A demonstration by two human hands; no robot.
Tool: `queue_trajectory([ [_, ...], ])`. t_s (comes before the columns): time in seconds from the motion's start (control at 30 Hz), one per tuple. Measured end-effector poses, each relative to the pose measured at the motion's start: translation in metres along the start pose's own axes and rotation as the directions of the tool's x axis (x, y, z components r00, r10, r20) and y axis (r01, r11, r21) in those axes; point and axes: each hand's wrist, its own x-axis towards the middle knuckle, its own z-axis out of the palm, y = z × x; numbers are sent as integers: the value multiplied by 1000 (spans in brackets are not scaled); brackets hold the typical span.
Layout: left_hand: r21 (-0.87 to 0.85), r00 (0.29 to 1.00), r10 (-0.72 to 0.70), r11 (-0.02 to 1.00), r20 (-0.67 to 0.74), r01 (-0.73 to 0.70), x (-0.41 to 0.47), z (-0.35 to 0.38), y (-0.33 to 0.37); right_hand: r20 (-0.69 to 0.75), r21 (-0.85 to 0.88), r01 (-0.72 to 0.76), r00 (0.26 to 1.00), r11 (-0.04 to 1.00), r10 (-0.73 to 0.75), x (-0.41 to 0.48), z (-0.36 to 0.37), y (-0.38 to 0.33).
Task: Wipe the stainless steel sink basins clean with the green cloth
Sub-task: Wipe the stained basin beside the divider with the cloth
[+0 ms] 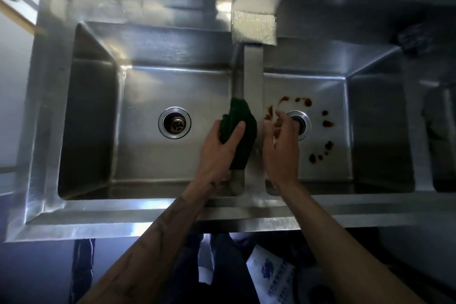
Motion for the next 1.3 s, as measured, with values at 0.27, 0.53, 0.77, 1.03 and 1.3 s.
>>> queue_trajectory([
  [0.27, -142, 983, 49, 990, 178, -23, -3, 53, 47, 5, 111, 99, 995, 989, -101, -3, -51, -22],
  [0.53, 210, 968, 89, 968, 233, -139, 17, 91, 39, 42, 135, -69, 997, 988, 63, 44, -63, 29],
  [0.77, 856, 785, 618, 424, -36, -294, 75, 88, -5, 195, 9, -64, 979, 998, 61, 127, -51, 96],
  [1.03, 933, 729, 684, 270, -13, -236, 94, 96, -25, 364, -18, -2, 931, 1000, 8, 209, 7, 115],
  [1.3, 940, 720, 694, 255, -15, -226, 96, 98, -27, 271, -311, 243, 949, 919, -160, 238, 77, 156],
])
